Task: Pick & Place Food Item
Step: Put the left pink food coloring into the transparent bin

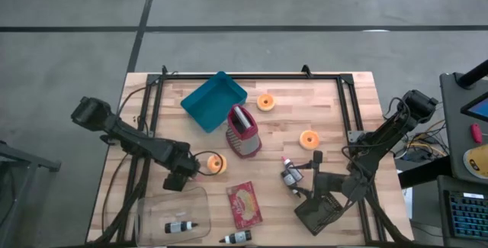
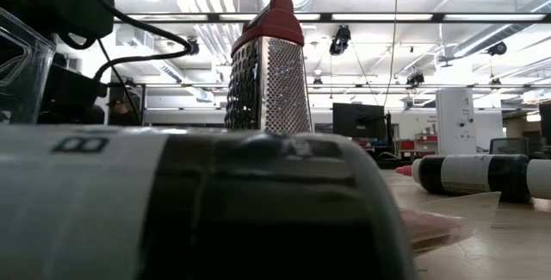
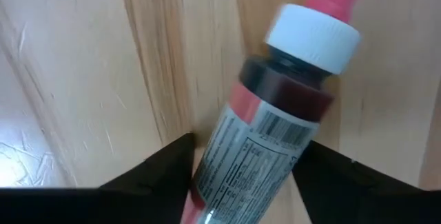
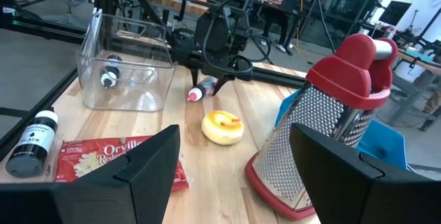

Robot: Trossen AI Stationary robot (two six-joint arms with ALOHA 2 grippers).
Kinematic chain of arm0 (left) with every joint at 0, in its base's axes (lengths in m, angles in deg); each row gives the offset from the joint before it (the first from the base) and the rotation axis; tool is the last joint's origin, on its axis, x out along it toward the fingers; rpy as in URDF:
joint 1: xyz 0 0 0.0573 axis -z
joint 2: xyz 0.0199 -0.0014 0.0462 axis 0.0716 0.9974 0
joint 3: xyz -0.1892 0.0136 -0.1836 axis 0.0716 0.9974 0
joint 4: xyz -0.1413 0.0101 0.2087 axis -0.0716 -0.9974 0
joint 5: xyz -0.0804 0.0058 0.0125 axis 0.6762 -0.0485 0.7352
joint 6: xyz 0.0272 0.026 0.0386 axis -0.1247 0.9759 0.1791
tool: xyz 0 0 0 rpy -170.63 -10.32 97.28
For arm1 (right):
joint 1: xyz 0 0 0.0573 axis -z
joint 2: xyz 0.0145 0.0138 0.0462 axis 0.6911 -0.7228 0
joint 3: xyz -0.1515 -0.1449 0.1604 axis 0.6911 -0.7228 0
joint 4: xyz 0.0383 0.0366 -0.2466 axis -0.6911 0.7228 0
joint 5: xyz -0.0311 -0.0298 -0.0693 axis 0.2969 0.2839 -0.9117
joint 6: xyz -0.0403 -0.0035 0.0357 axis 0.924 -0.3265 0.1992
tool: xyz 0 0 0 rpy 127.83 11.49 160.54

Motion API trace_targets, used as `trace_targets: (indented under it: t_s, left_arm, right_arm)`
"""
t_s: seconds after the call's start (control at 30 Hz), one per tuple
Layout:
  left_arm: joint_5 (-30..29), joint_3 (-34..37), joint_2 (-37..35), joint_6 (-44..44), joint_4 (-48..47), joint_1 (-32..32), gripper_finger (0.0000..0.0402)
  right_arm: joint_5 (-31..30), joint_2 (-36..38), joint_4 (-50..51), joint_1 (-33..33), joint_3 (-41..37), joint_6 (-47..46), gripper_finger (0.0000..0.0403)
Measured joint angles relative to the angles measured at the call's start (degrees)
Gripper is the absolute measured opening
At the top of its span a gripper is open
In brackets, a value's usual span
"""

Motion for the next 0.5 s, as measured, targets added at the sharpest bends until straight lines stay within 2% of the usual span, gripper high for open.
trace_targets:
  t_s: [0.3, 0.5]
  left_arm:
    - [0.2, -0.8, -0.1, -0.3, 0.0, 0.0, 0.0085]
    - [-1.7, -1.2, -0.1, -2.0, -0.1, 0.0, 0.0082]
  right_arm:
    - [0.0, 0.0, 0.0, 0.0, 0.0, 0.0, 0.0257]
    - [0.0, 0.0, 0.0, 0.0, 0.0, -0.1, 0.0246]
